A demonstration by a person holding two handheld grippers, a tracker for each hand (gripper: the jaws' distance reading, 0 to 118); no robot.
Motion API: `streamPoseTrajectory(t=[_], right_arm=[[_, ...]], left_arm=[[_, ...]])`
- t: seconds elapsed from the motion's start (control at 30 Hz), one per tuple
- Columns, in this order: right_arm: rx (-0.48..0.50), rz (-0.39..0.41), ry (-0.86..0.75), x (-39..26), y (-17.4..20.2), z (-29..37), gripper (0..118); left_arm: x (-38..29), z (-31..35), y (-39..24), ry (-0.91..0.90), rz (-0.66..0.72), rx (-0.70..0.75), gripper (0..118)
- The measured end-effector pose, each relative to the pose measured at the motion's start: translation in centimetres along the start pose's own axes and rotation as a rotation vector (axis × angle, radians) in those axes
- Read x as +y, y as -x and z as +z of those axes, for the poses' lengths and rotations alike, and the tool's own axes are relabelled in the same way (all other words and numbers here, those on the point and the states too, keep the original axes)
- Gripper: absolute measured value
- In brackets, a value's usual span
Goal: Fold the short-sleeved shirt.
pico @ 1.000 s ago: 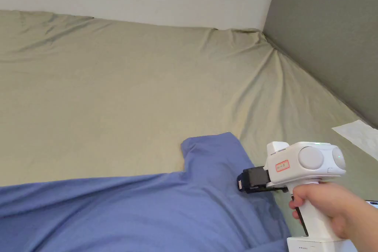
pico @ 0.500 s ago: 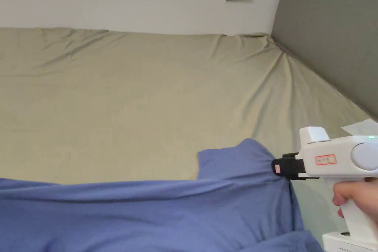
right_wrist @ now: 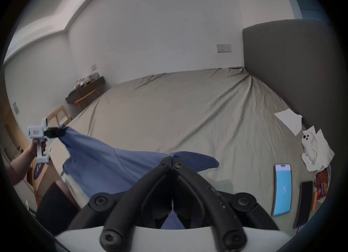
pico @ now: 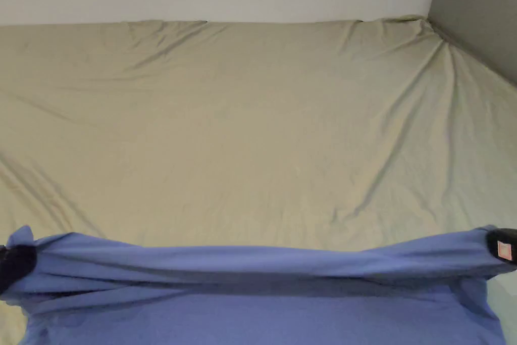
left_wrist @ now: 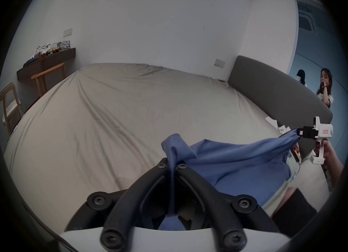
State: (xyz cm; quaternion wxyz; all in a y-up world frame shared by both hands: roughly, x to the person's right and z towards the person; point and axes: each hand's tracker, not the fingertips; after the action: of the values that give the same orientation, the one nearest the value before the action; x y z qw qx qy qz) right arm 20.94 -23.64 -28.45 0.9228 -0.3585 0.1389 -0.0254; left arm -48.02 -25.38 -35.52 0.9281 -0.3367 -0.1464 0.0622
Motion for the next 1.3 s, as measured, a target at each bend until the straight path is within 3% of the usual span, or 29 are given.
streamPoseTrajectory(t=[0.27, 0.43, 0.5, 0.53, 0.57, 0.6, 0.63, 0.67, 0.7, 0.73, 0.8, 0.87, 0.9, 0.93, 1.0, 1.03, 1.13, 1.23, 1.27, 1.3], right_arm=[[-0.105, 0.009, 0.207, -9.9, 0.6, -2.9, 1], [-0.137, -0.037, 0.193, -11.8, 1.0, -4.0, 1], [-0.144, -0.047, 0.183, -11.8, 1.1, -3.9, 3], [-0.169, -0.032, 0.171, -11.7, 1.4, -3.6, 12], [-0.206, -0.02, 0.151, -11.6, 1.7, -3.1, 34], [-0.242, -0.019, 0.132, -11.3, 1.9, -2.3, 41], [-0.26, -0.03, 0.099, -11.0, 2.4, -1.2, 50], [-0.267, -0.03, 0.038, -10.7, 3.1, 0.1, 70], [-0.287, -0.002, -0.086, -10.3, 4.6, 2.0, 96], [-0.327, 0.042, -0.235, -10.1, 6.5, 4.2, 115], [-0.253, 0.087, -0.376, -9.6, 8.6, 6.9, 108], [-0.226, 0.078, -0.387, -8.7, 10.8, 8.1, 80], [-0.228, 0.095, -0.397, -8.5, 12.2, 8.5, 68], [-0.216, 0.125, -0.421, -8.3, 13.4, 8.9, 50], [-0.186, 0.134, -0.433, -8.1, 15.3, 9.2, 9], [-0.129, 0.135, -0.423, -7.9, 16.1, 8.9, 3], [-0.061, 0.167, -0.403, -7.6, 18.6, 8.6, 2], [-0.017, 0.198, -0.381, -7.2, 20.4, 8.1, 2], [-0.011, 0.205, -0.381, -7.1, 20.8, 8.0, 2], [0.006, 0.208, -0.374, -6.8, 21.1, 7.9, 2]], left_arm=[[-7.7, -0.5, -0.2, 0.161, -0.005, 0.003, 2], [-10.6, -1.7, 0.1, 0.212, -0.011, 0.022, 3], [-11.3, -1.7, 0.0, 0.22, 0.009, 0.028, 14], [-11.4, -1.2, -0.1, 0.199, 0.008, 0.035, 29], [-11.2, -0.6, -0.3, 0.171, 0.002, 0.053, 44], [-10.8, 0.1, -0.3, 0.178, 0.013, 0.065, 44], [-10.6, 0.9, -0.3, 0.181, 0.041, 0.055, 52], [-10.2, 2.2, -0.4, 0.132, 0.07, 0.016, 72], [-10.0, 4.3, -0.6, 0.048, 0.088, -0.031, 102], [-9.9, 5.4, 0.4, 0.001, 0.091, -0.04, 118], [-9.4, 8.1, 0.3, -0.055, 0.102, -0.062, 113], [-8.9, 10.5, 0.0, -0.098, 0.144, -0.13, 112], [-8.6, 11.2, 0.3, -0.104, 0.161, -0.174, 105], [-8.5, 11.4, 0.6, -0.1, 0.158, -0.169, 80], [-8.1, 11.0, 2.0, -0.091, 0.188, -0.161, 7], [-7.8, 10.3, 3.4, -0.064, 0.214, -0.22, 0], [-7.7, 6.8, 6.6, 0.037, 0.272, -0.311, 0], [-8.2, 1.9, 10.8, 0.173, 0.442, -0.36, 2], [-8.5, 0.8, 11.4, 0.208, 0.48, -0.355, 8], [-8.9, -0.5, 12.2, 0.237, 0.518, -0.362, 22]])
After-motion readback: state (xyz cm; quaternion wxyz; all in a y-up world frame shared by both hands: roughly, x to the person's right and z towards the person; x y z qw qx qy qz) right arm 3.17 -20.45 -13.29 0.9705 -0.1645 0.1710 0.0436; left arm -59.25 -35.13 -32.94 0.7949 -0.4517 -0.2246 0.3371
